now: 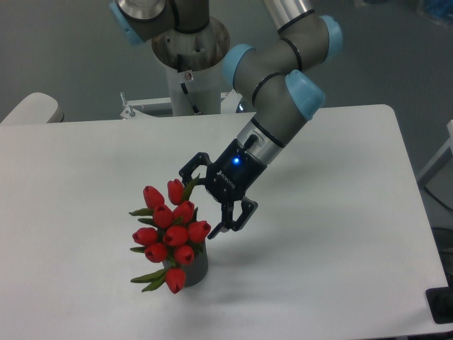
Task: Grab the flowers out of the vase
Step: 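Move the open gripper toward the red tulip stems above the vase, then close the gripper around the tulip stems just above the vase rim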
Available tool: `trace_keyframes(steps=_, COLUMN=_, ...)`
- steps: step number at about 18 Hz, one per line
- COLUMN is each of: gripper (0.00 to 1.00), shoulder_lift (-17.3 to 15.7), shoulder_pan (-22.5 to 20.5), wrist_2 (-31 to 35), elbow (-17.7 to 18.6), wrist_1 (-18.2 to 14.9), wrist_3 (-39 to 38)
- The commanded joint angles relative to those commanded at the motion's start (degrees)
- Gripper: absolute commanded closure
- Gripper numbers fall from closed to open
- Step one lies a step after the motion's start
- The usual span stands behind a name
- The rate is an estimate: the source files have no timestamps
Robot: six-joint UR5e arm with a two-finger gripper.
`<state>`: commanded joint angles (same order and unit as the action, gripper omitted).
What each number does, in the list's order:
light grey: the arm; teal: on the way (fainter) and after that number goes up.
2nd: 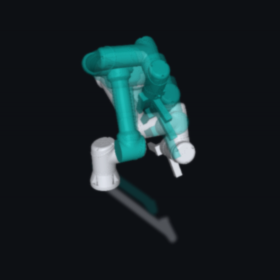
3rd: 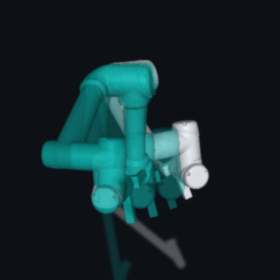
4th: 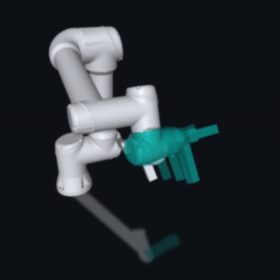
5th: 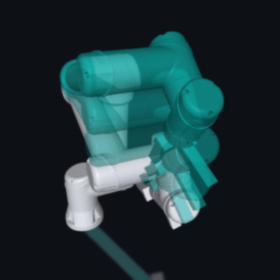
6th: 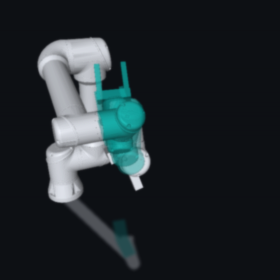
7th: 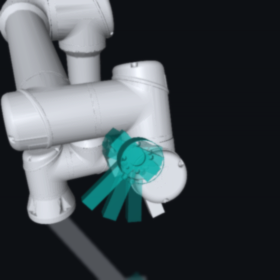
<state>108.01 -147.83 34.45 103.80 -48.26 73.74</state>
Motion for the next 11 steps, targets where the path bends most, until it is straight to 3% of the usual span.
trace_keyframes(steps=11, gripper=0.00, shoulder_lift=1.67, shoulder_pan=1.49, wrist_2=-1.49, elbow=-0.53, wrist_1=0.98, wrist_3=-0.27)
